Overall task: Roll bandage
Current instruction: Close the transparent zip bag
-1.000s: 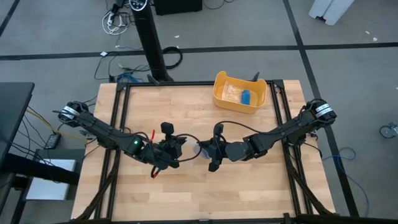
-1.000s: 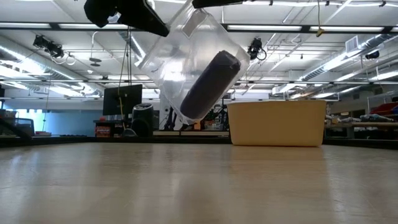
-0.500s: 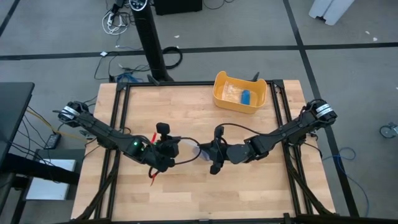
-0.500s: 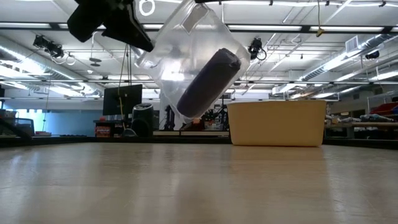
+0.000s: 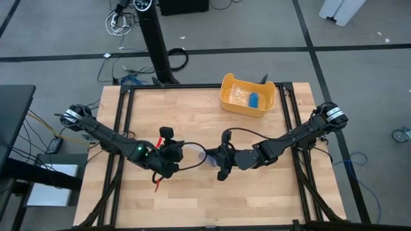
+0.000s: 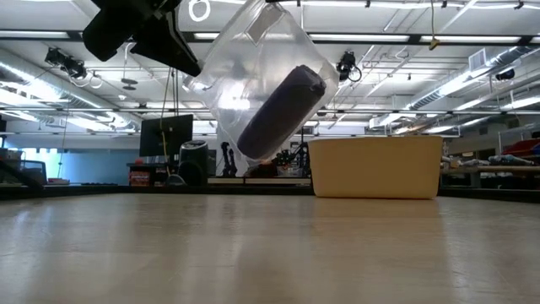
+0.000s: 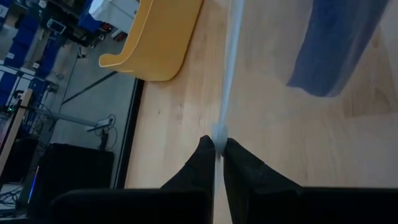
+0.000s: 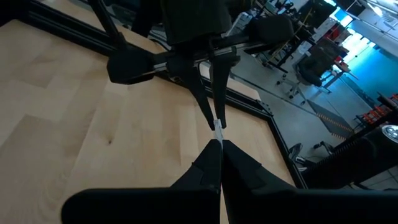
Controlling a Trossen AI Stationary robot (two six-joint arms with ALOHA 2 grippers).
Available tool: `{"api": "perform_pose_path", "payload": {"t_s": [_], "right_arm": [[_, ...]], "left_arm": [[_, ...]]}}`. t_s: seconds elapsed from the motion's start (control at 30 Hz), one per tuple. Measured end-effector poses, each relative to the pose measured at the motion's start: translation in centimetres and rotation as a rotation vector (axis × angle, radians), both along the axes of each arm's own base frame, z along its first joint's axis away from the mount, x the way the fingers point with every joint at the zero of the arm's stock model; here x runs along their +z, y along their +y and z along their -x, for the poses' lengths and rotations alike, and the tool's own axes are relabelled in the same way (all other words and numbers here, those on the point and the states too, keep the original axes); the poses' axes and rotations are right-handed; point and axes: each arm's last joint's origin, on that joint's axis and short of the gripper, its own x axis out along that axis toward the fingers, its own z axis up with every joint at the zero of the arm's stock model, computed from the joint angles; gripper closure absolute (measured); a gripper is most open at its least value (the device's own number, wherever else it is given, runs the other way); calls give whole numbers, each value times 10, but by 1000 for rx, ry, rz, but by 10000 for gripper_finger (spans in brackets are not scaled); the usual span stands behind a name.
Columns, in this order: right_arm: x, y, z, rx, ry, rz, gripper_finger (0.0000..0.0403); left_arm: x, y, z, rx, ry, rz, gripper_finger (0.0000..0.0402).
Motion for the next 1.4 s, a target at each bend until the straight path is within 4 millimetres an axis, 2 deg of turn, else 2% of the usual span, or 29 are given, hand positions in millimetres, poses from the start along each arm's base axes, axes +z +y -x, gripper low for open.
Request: {"api": "perform_pose_path", "payload": {"t_s": [0.27,0.67,0.87,1.17,1.27,1.4], "right_arm": [[0,0,0,1,0,0,403],[1,1,1,4,-6,-2,403],[1,1,0,2,0,0,403],[-1,-3,-1,-6,10,-16,403],[-1,-4,-1,-6,11,-20,403],[-1,-7,-3,22,13,-56,403]], "left_arm": [[0,-1,-1,-19,1,41,375],[1,-2,-3,0,-38,50,282],[6,-7,-7,-52,-78,68,269],[12,-13,-15,-156,-128,147,281],[11,-12,-17,-150,-131,150,309],[7,-9,-26,-188,-120,217,370]]}}
